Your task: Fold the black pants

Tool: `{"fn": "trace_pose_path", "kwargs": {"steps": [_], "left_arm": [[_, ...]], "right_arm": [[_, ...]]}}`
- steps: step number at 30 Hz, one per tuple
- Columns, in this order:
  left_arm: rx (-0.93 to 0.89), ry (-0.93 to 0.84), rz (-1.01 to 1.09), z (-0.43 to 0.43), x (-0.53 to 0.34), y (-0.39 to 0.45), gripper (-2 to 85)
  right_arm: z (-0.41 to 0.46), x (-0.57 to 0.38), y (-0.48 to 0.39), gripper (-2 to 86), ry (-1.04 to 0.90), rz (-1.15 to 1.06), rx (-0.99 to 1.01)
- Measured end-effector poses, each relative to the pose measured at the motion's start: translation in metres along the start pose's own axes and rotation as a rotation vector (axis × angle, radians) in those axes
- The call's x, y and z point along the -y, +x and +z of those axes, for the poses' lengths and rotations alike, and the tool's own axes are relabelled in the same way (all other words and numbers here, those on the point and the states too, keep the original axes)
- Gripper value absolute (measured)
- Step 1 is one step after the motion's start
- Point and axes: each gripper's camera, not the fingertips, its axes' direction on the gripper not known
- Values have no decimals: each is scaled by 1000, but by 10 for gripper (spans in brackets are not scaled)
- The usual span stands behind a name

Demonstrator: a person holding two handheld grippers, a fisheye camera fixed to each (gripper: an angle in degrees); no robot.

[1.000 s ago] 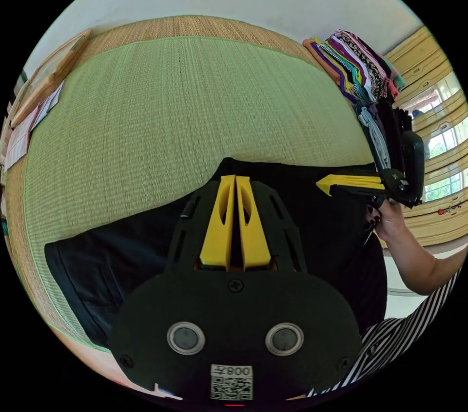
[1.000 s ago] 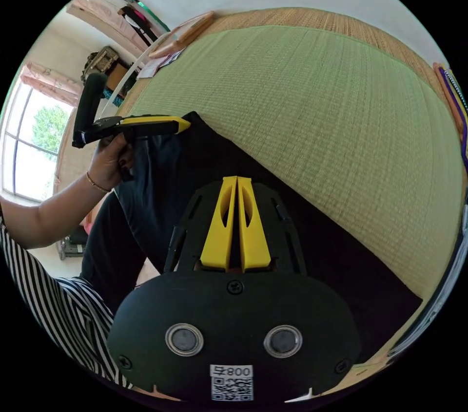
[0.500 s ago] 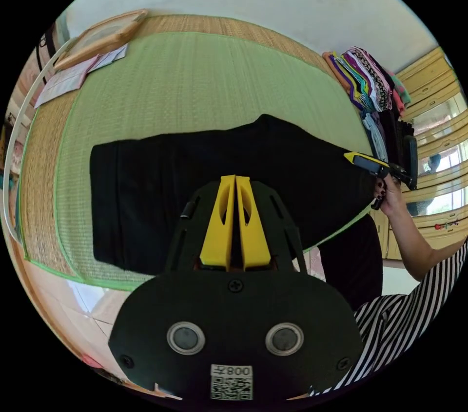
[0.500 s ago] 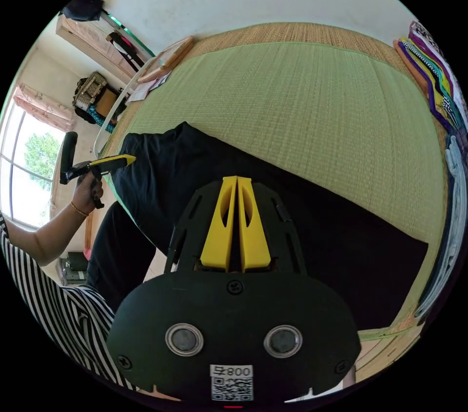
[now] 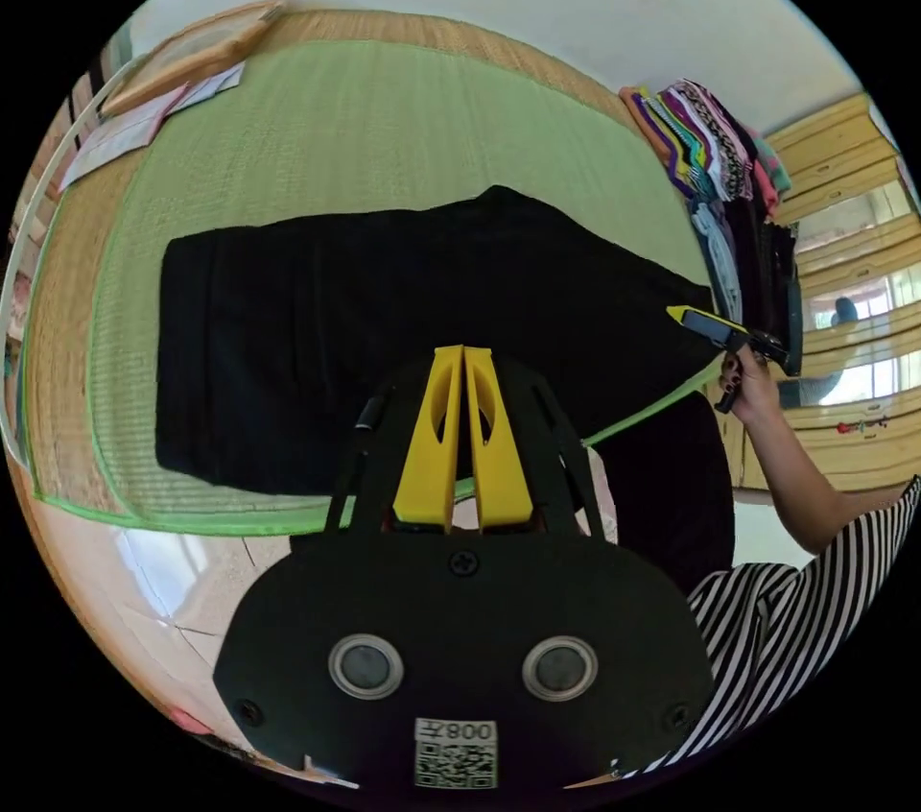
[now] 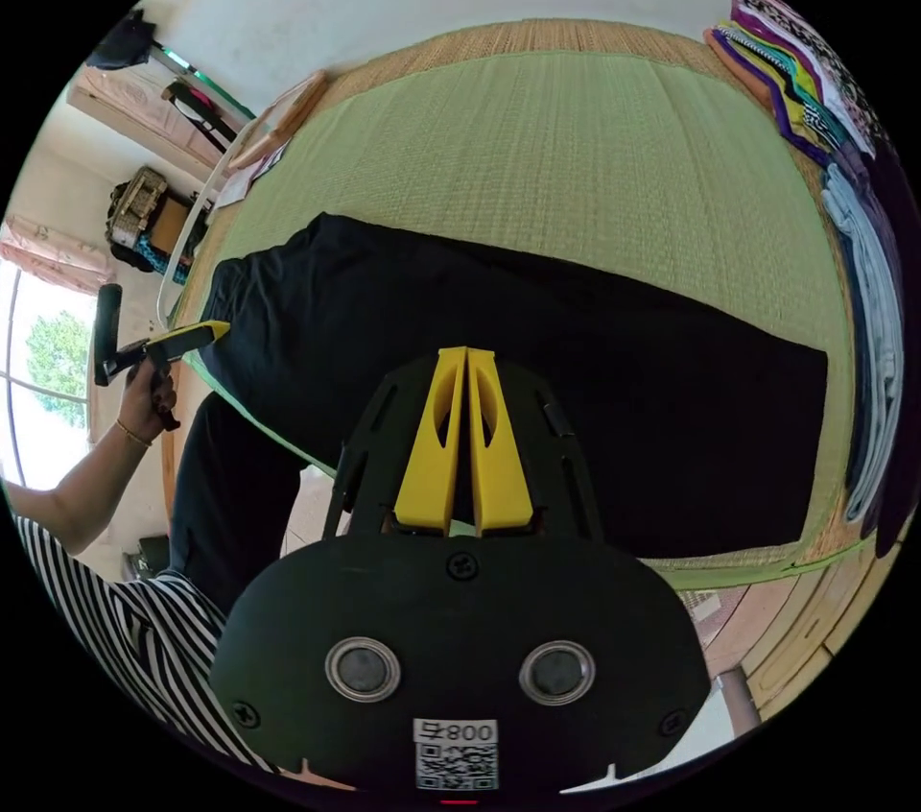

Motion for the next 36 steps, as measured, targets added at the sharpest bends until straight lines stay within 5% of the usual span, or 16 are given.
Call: {"fn": "trace_pose_path", "kwargs": {"steps": [7,17,36], "left_arm": [[-96,-71,296,105,60,79,5],[61,-176,564,238,98,108,46],[28,-93,528,350,59,9,3]], "right_arm": [[-31,-16,24,3,79,47,27],[-55,-31,41,32,92,-35,-159],[-90,-68,60,2,149,52,-93]]}}
